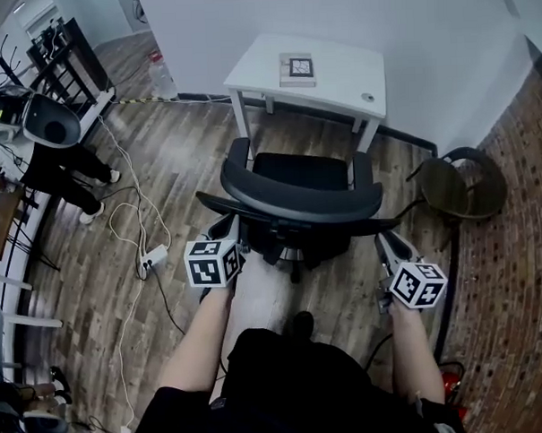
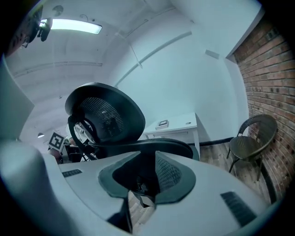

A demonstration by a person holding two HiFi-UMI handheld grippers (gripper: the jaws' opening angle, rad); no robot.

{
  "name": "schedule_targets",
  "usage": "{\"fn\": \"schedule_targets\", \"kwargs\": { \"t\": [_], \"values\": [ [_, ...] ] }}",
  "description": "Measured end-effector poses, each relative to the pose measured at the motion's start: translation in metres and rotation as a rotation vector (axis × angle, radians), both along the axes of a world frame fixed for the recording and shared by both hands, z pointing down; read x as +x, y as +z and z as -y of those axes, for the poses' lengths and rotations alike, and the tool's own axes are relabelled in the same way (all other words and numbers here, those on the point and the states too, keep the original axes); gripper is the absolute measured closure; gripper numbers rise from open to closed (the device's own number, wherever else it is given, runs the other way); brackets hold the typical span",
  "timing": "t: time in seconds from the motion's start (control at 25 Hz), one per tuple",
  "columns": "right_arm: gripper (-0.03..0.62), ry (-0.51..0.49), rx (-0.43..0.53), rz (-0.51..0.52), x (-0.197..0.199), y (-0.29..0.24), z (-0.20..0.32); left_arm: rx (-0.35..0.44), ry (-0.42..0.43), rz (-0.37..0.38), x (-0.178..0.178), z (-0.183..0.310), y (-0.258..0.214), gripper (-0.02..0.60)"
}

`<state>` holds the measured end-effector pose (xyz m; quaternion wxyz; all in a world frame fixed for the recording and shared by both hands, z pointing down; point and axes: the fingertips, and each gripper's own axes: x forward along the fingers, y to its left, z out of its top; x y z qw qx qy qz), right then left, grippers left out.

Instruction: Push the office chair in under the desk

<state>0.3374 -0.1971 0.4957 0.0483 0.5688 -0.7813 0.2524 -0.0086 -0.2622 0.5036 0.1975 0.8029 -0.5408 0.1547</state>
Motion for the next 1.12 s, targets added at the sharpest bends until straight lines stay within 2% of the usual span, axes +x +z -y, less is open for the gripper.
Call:
{"fn": "schedule_targets", "kwargs": {
  "t": [0.16, 0.4, 0.64, 0.84, 0.96, 1.12],
  "values": [
    [0.502, -0.004, -0.008, -0.021, -0.004, -0.002, 0.035, 0.008, 0.005, -0.009, -0.004, 0.033, 0.000, 0.568],
    [0.500, 0.069, -0.005, -0.034, -0.017, 0.004, 0.081, 0.013, 0.083, -0.019, -0.015, 0.084, 0.004, 0.568],
    [0.502, 0.126, -0.013, -0.027, -0.050, 0.005, 0.117, 0.003, 0.151, -0.034, -0.033, 0.131, 0.003, 0.568],
    [0.522, 0.208, 0.004, -0.025, -0.057, 0.002, 0.137, 0.014, 0.227, -0.020, -0.041, 0.157, 0.000, 0.568],
    [0.520, 0.218, 0.006, -0.028, -0.065, 0.001, 0.151, 0.015, 0.255, -0.026, -0.045, 0.176, -0.001, 0.569],
    [0.519, 0.224, -0.002, -0.044, -0.072, 0.004, 0.170, 0.026, 0.286, 0.005, -0.049, 0.199, -0.001, 0.569]
  ]
}}
